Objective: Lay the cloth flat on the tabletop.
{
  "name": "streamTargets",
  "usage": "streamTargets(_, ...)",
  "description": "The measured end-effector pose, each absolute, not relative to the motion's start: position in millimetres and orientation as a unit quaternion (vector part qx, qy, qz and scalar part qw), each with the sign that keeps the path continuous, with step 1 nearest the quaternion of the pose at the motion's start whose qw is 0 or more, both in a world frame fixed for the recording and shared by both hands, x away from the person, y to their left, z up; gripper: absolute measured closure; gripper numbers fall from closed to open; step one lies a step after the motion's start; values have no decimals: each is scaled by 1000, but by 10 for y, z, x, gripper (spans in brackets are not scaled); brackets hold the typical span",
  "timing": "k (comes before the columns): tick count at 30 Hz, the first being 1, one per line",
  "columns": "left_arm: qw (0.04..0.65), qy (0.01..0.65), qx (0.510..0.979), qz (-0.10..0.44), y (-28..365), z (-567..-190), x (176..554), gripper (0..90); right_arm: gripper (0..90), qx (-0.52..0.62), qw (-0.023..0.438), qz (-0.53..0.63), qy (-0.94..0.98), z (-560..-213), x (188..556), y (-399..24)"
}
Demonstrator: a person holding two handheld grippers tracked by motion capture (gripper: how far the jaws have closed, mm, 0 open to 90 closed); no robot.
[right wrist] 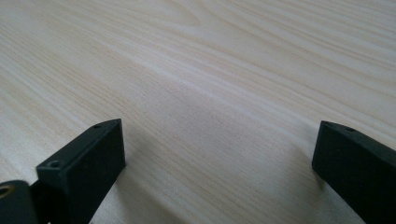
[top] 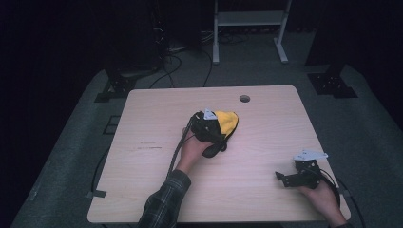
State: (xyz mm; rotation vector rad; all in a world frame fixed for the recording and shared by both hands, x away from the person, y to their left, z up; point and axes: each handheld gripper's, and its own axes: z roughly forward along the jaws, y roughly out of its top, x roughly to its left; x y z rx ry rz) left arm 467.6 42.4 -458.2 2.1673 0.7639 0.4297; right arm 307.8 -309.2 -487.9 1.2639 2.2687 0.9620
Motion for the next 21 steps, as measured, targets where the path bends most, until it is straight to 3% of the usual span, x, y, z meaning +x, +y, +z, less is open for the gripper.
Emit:
streamTargets(6, 383, 302, 854, 180, 409, -4604, 4689, 157, 16, 447, 184, 342, 806, -4879, 3078, -3090)
streamTargets(7, 379, 296, 859, 177, 416, -4594, 4680, 271, 16, 447, 184, 342, 806, -4879, 3078, -3090)
streamTargets(9, 381, 293, 860, 172, 413, -4590, 4670, 315, 16, 447, 184, 342, 806, -4879, 3078, -3090)
streamTargets(12, 376, 281, 867, 170, 413, -4577, 4628, 508, 16, 447, 184, 342, 806, -4879, 3077, -3090)
streamTargets(16, 377, 274, 870, 163, 437, -4547, 4583, 585, 16, 447, 184, 342, 806, -4879, 3077, -3090)
streamTargets(21, 384, 275, 870, 144, 500, -4481, 4499, 610, 16, 447, 184, 342, 806, -4879, 3077, -3090)
